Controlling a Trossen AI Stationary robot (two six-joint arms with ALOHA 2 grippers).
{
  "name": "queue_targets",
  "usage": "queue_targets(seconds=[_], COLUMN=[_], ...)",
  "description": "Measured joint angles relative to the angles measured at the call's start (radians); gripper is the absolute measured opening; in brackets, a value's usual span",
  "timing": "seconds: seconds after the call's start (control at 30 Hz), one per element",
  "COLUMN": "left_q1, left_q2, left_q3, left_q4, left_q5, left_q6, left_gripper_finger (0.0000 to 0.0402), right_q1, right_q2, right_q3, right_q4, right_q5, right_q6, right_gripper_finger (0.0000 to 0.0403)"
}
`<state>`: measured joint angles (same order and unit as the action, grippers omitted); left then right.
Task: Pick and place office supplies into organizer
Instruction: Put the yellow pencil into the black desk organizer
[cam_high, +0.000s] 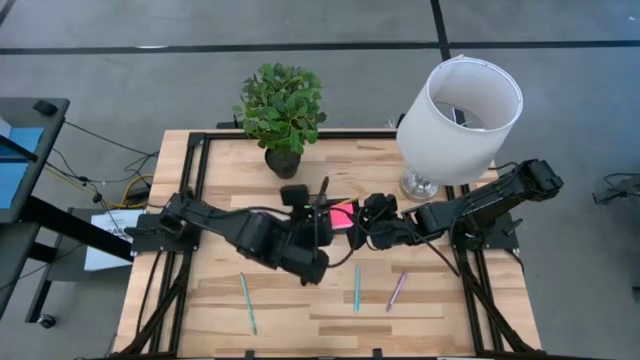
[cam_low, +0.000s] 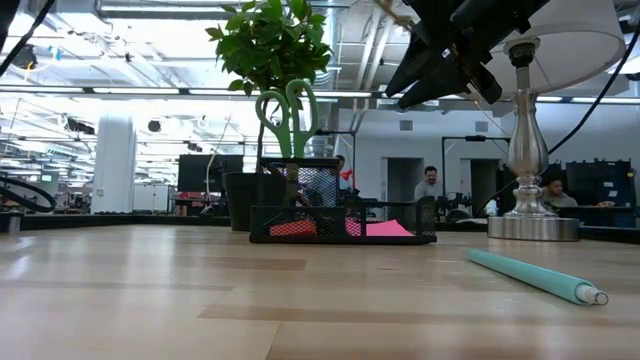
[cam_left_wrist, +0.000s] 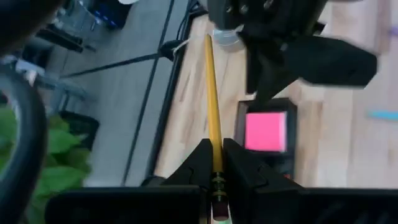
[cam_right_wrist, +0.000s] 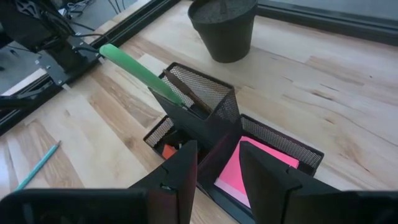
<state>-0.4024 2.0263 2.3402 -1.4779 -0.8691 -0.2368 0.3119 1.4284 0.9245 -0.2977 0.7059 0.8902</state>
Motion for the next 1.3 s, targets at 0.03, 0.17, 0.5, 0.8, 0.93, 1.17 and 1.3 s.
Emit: queue_targets(seconds=[0.03, 0.17, 0.5, 0.8, 0.93, 1.17, 1.3], left_q1=[0.005, 0.017, 0.021, 0.080, 0.105, 0.113, 0.126], left_q2=[-0.004, -0.037, -0.171, -0.269, -0.305, -0.319, -0.319], left_q3=[0.002, -0.001, -0.074, -0.324, -0.445, -0.539, -0.579], left_q4=[-0.022, -0.087, -0.092, -0.094, -0.094, -0.092, -0.092], left_q5=[0.001, -0.020, 0.049, 0.131, 0.159, 0.334, 0.318], left_q6=[0.006, -0.054, -0.108, -0.147, -0.149, 0.029, 0.050], left_gripper_finger=[0.0006, 0.0006, 0.0006, 0.0006, 0.0006, 0.0006, 0.0006], right_q1=[0.000, 0.000, 0.000, 0.000, 0.000, 0.000, 0.000], right_q2=[0.000, 0.000, 0.000, 0.000, 0.000, 0.000, 0.000], right_q3=[0.000, 0.000, 0.000, 0.000, 0.000, 0.000, 0.000], right_q4=[0.000, 0.000, 0.000, 0.000, 0.000, 0.000, 0.000], right_q5=[0.000, 0.000, 0.000, 0.000, 0.000, 0.000, 0.000], right_q6=[0.000, 0.000, 0.000, 0.000, 0.000, 0.000, 0.000], right_gripper_finger=[0.0113, 0.0113, 0.0113, 0.0113, 0.0113, 0.0113, 0.0113])
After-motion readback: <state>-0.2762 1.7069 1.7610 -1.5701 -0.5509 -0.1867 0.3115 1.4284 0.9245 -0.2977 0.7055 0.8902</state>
